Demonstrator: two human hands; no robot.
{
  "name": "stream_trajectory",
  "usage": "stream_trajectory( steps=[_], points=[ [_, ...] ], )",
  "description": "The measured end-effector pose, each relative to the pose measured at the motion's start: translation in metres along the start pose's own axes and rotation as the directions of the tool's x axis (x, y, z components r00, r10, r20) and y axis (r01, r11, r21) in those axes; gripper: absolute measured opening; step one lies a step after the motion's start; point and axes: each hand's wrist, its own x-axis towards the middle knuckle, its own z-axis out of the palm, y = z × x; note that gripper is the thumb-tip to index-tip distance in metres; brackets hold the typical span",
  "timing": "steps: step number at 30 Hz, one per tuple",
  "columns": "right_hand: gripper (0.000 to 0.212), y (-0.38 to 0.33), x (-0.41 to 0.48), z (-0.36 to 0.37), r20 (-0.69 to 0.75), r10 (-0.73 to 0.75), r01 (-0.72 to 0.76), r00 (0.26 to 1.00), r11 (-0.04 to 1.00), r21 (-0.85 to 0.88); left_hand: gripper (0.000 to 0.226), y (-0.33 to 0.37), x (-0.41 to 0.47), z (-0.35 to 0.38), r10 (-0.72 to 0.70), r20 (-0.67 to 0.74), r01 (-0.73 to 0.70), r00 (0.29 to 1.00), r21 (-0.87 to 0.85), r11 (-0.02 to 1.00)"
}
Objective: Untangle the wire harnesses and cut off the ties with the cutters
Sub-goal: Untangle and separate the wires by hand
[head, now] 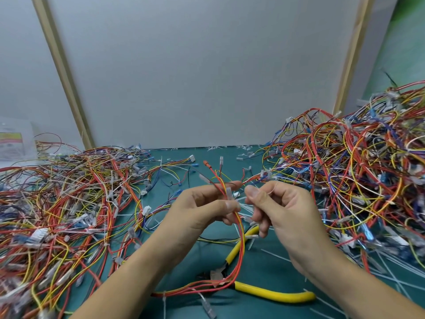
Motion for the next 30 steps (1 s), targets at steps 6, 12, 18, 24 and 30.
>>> stream_trajectory(
  steps=[6, 12, 18, 24, 30],
  points=[
    [0.031, 0.004, 0.007, -0.007, -0.039, -0.028, 0.029, 0.999, 0.999, 0.029, 0.02, -0.004, 0.0, 0.0, -0.052, 0.086, 0.049, 0.995, 0.037, 0.998],
    [0.034, 0.005, 0.001, -0.002, 0.166, 0.063, -0.042, 0.984, 0.991, -0.127, 0.016, -0.003, 0.003, -0.004, 0.089, -0.134, -0.092, 0.987, -0.013, 0.996],
    [0.015, 0.007, -0.001, -0.001, 0.28, 0.071, 0.0, 0.957, 0.969, -0.246, 0.027, 0.004, 0.0, -0.002, 0.162, -0.178, -0.128, 0.971, 0.188, 0.974],
    [0.011, -0.002, 0.015, -0.02, -0.046, -0.103, 0.095, 0.994, 0.984, -0.149, 0.008, 0.006, -0.008, -0.004, 0.144, 0.072, -0.158, 0.987, 0.608, 0.778],
    [0.017, 0.0, 0.018, -0.02, -0.094, -0.059, 0.054, 0.994, 0.997, -0.061, 0.008, 0.003, -0.004, -0.005, 0.045, 0.033, -0.054, 0.998, 0.42, 0.906]
  ],
)
